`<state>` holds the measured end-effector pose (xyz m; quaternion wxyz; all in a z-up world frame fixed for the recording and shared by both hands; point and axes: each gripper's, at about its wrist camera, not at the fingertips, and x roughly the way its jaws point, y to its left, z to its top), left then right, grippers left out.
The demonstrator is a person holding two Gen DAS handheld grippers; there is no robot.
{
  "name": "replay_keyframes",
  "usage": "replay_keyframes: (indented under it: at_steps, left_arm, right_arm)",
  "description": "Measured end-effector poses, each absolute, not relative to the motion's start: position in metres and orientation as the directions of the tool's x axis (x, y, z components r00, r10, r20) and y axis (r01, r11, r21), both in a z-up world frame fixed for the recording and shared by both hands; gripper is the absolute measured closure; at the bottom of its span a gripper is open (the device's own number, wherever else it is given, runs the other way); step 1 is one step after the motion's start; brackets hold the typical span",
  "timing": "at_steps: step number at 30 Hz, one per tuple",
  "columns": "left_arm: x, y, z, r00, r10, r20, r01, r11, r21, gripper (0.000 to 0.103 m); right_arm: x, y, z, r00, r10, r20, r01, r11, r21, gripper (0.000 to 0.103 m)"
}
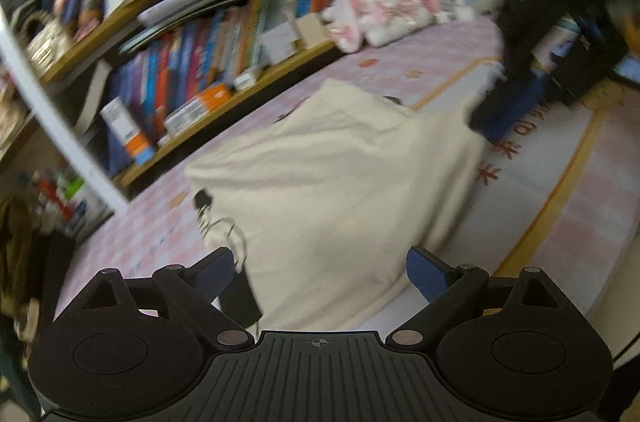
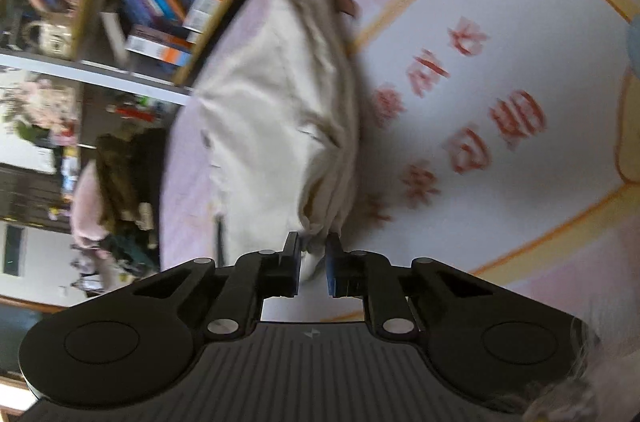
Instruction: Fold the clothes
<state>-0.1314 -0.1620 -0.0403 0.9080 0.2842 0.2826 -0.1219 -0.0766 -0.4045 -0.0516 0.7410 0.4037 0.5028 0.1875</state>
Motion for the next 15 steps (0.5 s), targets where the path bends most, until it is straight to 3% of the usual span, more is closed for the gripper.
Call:
replay_keyframes:
  at_steps: [11, 15]
  left_arm:
    - [-0.114, -0.180, -0.057, 0.797, -0.099, -0.596, 0.467, 0.727, 0.504, 0.008]
    - [-0.111, -0.185, -0.061, 0.792, -0.112, -0.600, 0.492, 0.699, 0.518, 0.008]
  right_arm:
    - [-0.065, -0.391, -0.025, 0.454, 0.704, -0.546, 0.064, 0.586, 0.808, 0.098]
    - [-0.066, -0.389, -0.021, 0.467, 0.668, -0.579, 0.065, 0.627, 0.776, 0.097]
